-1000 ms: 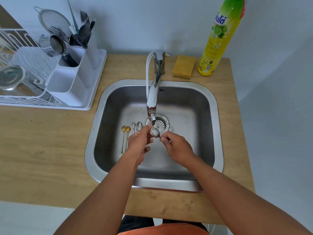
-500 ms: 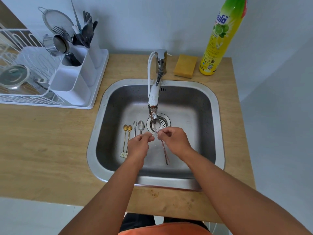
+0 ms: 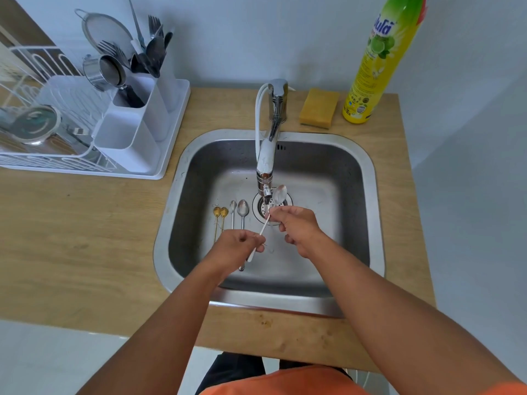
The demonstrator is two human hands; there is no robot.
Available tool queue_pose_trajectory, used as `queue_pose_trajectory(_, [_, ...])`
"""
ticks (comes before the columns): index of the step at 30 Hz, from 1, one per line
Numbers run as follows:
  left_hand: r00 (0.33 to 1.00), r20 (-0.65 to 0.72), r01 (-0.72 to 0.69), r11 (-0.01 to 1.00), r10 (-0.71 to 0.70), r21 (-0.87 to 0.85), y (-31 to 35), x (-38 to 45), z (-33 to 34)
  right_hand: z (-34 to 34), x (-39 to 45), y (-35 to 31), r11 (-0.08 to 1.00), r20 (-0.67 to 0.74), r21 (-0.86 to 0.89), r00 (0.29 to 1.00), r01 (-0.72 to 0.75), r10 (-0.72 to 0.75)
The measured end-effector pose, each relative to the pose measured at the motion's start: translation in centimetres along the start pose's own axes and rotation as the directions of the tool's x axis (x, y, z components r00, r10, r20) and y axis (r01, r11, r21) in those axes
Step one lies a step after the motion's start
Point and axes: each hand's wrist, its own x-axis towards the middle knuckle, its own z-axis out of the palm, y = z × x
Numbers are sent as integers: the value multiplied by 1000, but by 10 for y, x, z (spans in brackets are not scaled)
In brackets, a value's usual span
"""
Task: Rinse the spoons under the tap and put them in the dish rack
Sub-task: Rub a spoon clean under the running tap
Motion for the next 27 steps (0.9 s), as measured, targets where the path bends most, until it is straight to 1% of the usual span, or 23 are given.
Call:
queue_pose_trajectory(4, [1000,-11,3,1000,-3,-29,14,7,-1,7,-2,3,998,-10,69,1000,-12,13])
queue_pose_trajectory(7, [999,-43,0,995,-5,-100,25,8,-1,9,-4,4,997,-2,73,1000,-5,5])
queue_pose_trajectory(10, [998,-57,28,986,-38,-166,30,8,2,10,-5,5,998,5,68,1000,6,-7])
queue_pose_trajectory(12, [996,-22,82,975,-88,-207,29,7,2,10,-4,5,998,1,69,1000,9,-9])
queue_pose_trajectory(14, [987,55,158,957,-149,-243,24,4,0,9,0,2,997,-2,80,1000,8,-8])
queue_pose_trajectory(17, [956,180,279,904,-231,-323,11,2,-8,2,7,-5,985,-22,170,1000,-15,18])
queue_pose_trajectory(19, [930,269,342,862,-252,-374,4,2,-13,-3,11,-8,975,-19,221,999,-24,29])
queue_pose_trajectory(21, [911,341,370,828,-234,-421,1,4,-16,-6,13,-8,976,0,215,1000,-25,26])
queue_pose_trajectory(24, [909,366,364,812,-201,-456,6,8,-16,-4,11,-4,977,37,210,999,-19,11])
queue_pose_trajectory(27, [932,293,323,855,-213,-406,15,14,-13,-2,9,2,964,70,266,998,-17,-1])
